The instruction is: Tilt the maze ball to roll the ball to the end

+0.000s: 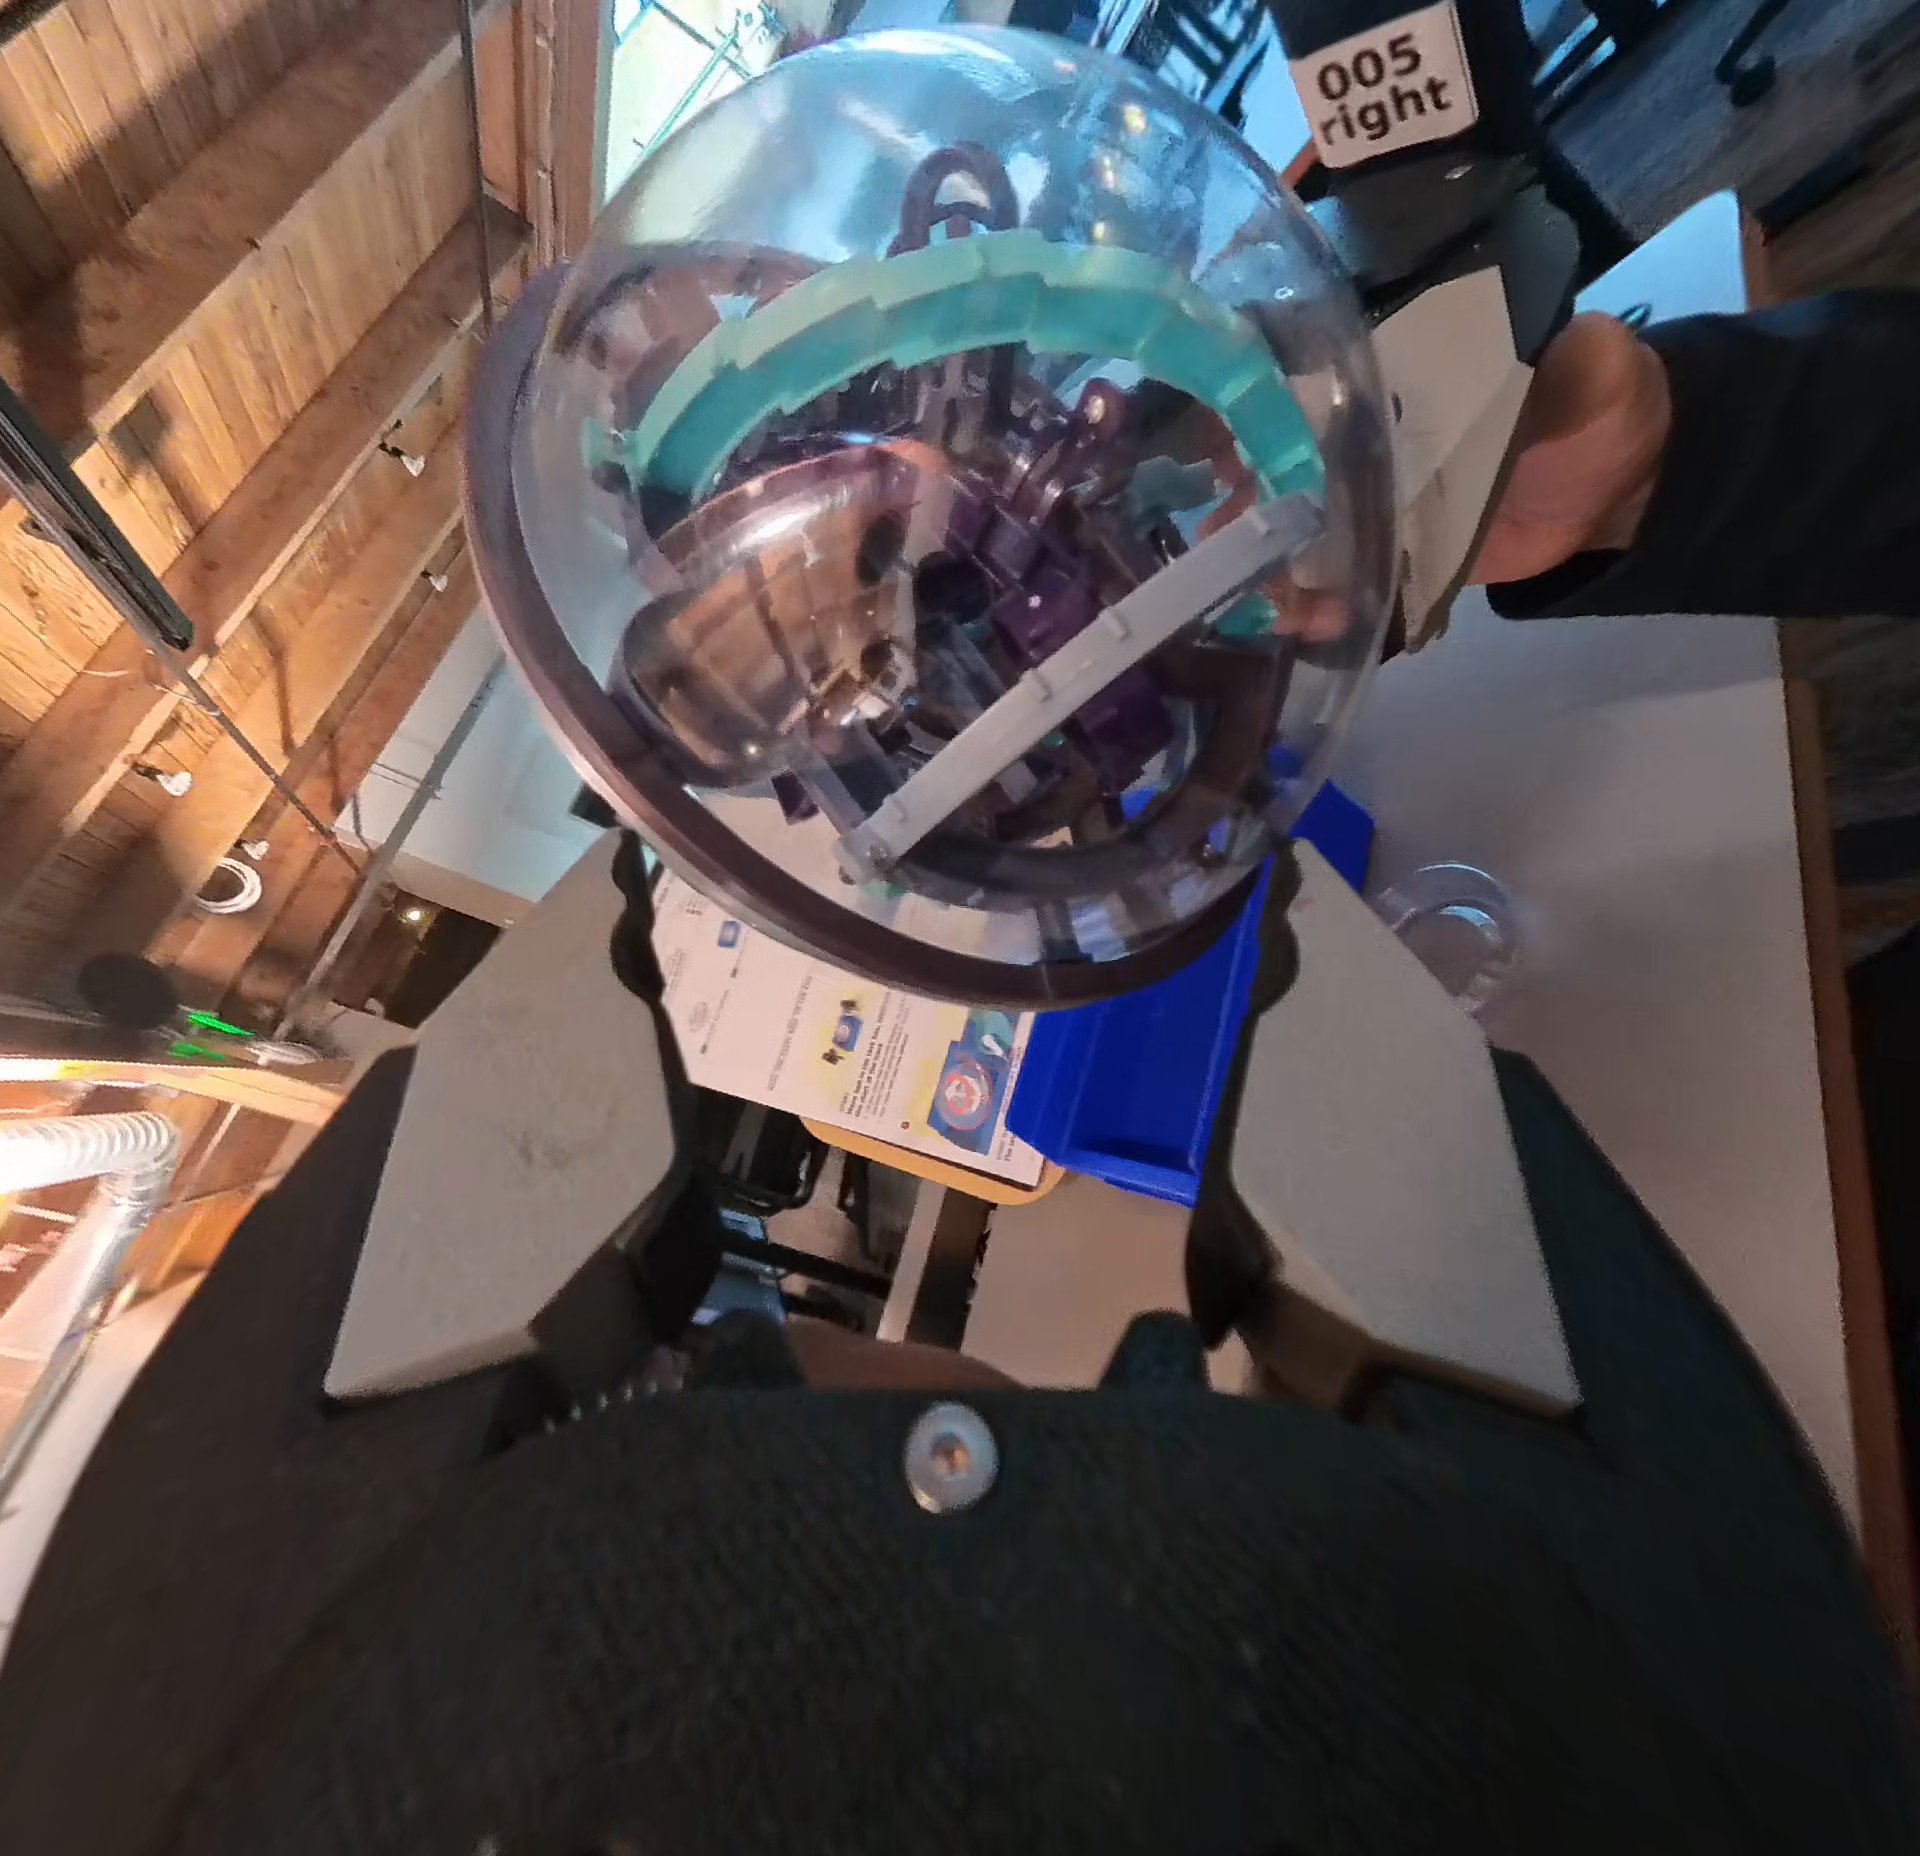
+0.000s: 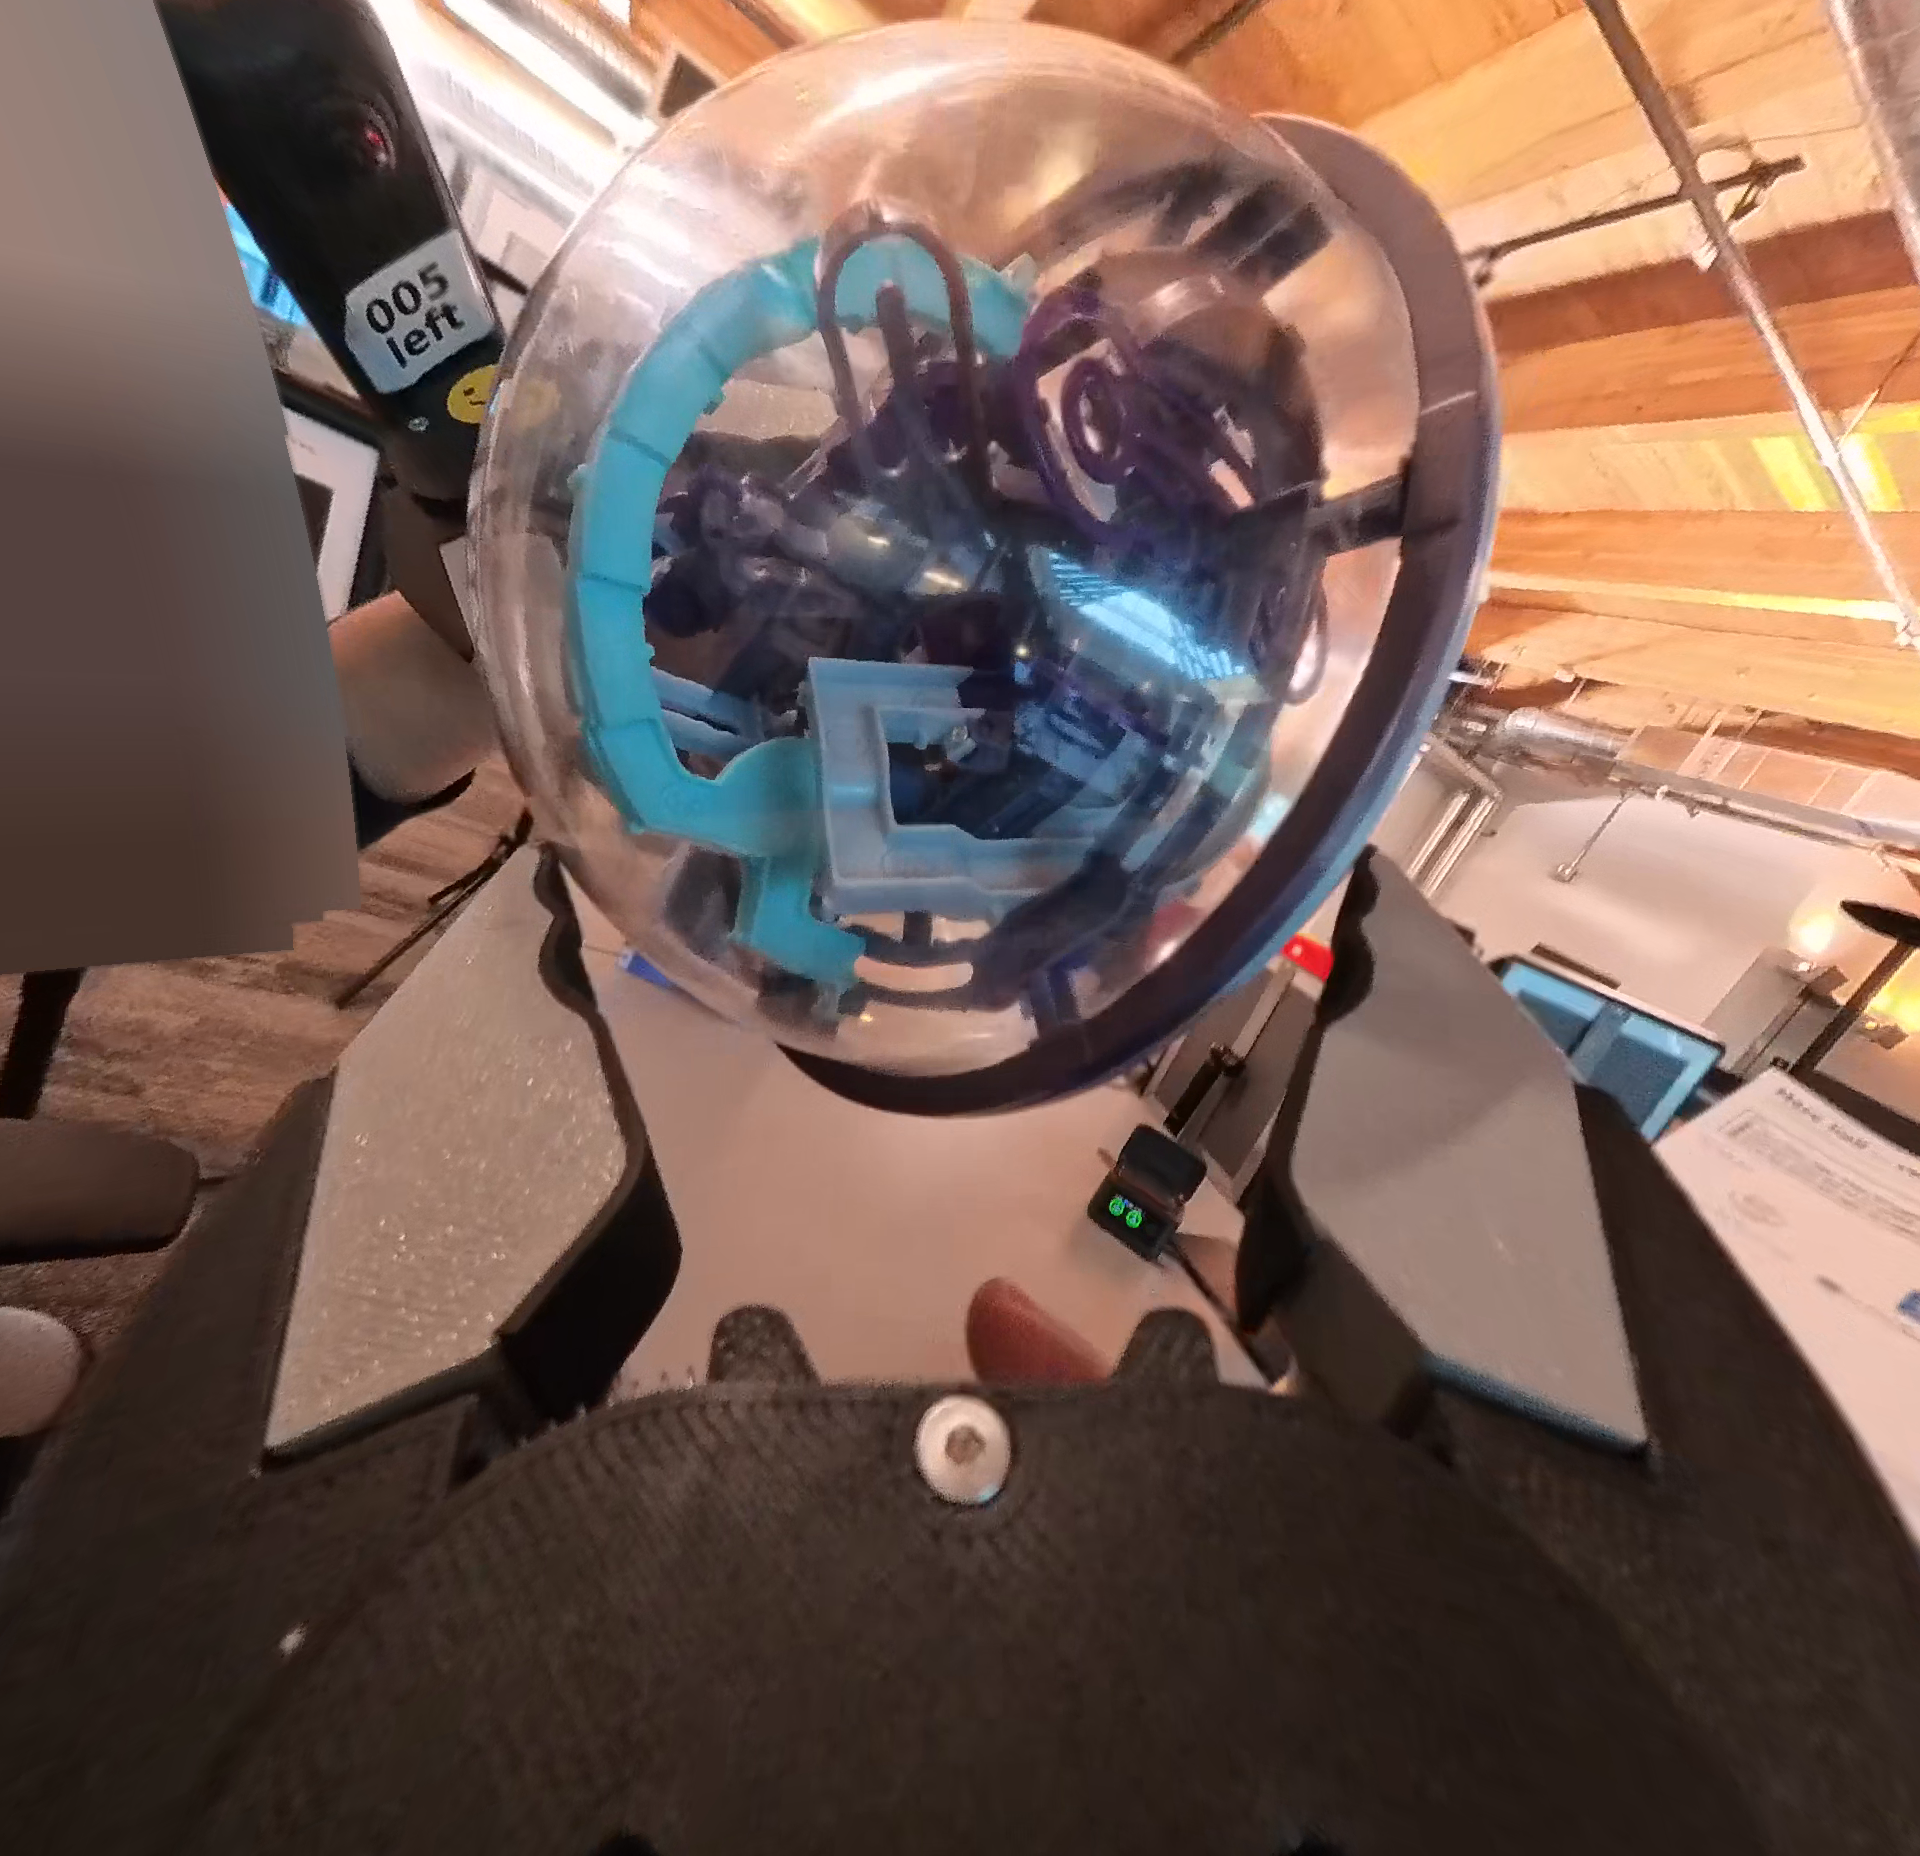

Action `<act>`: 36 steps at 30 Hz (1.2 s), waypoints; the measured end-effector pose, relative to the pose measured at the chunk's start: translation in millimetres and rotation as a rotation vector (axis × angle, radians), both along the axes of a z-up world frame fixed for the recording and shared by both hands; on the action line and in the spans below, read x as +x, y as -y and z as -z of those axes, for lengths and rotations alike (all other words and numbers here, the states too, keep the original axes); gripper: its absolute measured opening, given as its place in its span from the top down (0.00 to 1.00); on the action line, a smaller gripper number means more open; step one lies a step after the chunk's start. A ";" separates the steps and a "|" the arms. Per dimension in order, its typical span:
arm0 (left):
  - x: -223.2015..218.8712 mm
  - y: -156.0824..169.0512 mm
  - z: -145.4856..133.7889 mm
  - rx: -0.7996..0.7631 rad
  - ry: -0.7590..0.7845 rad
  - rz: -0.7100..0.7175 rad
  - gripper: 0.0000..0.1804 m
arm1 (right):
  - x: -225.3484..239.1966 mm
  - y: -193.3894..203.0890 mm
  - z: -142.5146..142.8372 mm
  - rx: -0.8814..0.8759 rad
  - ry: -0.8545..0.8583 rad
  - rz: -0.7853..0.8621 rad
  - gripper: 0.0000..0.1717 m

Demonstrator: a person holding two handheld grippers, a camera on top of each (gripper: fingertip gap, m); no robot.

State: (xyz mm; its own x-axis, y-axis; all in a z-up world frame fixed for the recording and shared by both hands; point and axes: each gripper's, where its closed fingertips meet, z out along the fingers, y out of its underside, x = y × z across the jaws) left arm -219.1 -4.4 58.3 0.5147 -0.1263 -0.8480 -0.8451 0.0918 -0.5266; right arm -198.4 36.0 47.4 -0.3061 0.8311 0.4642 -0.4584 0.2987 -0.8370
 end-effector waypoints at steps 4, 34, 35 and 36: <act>-8.8 -5.0 15.3 -0.023 0.059 0.003 0.36 | -7.7 -3.4 13.0 -0.019 0.055 0.025 0.19; 38.0 -5.1 -25.1 0.081 -0.183 -0.054 0.35 | 37.7 0.4 -26.5 0.034 -0.191 0.026 0.17; 38.1 -4.2 -25.3 0.092 -0.175 -0.051 0.35 | 38.0 1.7 -27.4 0.038 -0.191 0.024 0.17; 37.9 -3.0 -25.3 0.103 -0.162 -0.044 0.35 | 38.0 3.1 -28.2 0.041 -0.189 0.019 0.17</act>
